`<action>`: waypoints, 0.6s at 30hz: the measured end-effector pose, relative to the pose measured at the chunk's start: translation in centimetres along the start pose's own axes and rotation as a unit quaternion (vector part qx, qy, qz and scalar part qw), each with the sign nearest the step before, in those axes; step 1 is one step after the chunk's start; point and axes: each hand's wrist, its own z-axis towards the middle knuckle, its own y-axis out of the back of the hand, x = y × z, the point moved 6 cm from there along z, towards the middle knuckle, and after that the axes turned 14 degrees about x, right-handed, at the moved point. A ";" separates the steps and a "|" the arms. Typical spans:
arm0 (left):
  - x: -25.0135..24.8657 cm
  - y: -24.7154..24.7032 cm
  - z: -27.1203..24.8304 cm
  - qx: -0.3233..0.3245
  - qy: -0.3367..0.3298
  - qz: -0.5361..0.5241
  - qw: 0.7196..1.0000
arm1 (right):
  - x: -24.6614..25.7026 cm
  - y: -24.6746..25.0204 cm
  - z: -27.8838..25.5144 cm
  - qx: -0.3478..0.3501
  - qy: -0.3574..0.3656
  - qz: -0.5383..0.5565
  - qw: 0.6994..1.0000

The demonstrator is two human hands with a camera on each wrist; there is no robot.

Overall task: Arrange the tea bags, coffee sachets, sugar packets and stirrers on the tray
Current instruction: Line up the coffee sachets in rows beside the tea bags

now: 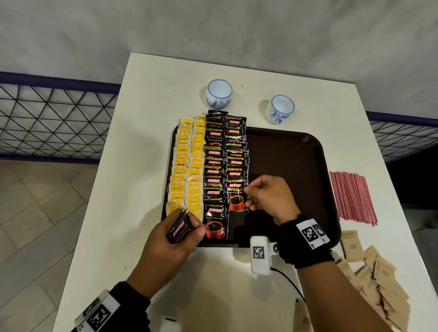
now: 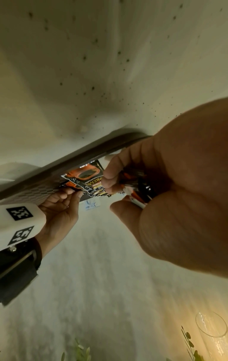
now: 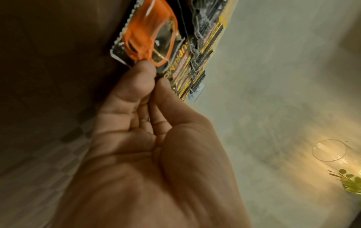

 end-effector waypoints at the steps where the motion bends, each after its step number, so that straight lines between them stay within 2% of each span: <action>1: 0.0 0.0 0.0 0.001 0.004 0.001 1.000 | -0.1 0.0 0.0 -0.001 -0.001 0.002 1.000; 7: 0.5 0.1 0.3 -0.001 0.033 -0.009 0.999 | -0.2 0.4 -0.7 -0.027 0.004 0.009 1.000; 11: -0.2 -0.6 1.0 0.038 0.060 -0.023 0.997 | 1.8 0.6 -2.8 -0.053 0.066 -0.063 0.994; 13: -1.0 -1.4 1.5 0.080 0.072 -0.029 0.994 | 3.4 -0.9 -4.5 0.011 0.116 -0.053 0.992; 16: -2.3 -2.7 2.2 0.142 0.071 -0.031 0.987 | 5.0 -4.1 -7.0 0.166 0.157 -0.013 0.973; 18: -2.8 -3.3 2.6 0.168 0.068 -0.024 0.983 | 5.4 -5.1 -7.7 0.203 0.172 -0.022 0.964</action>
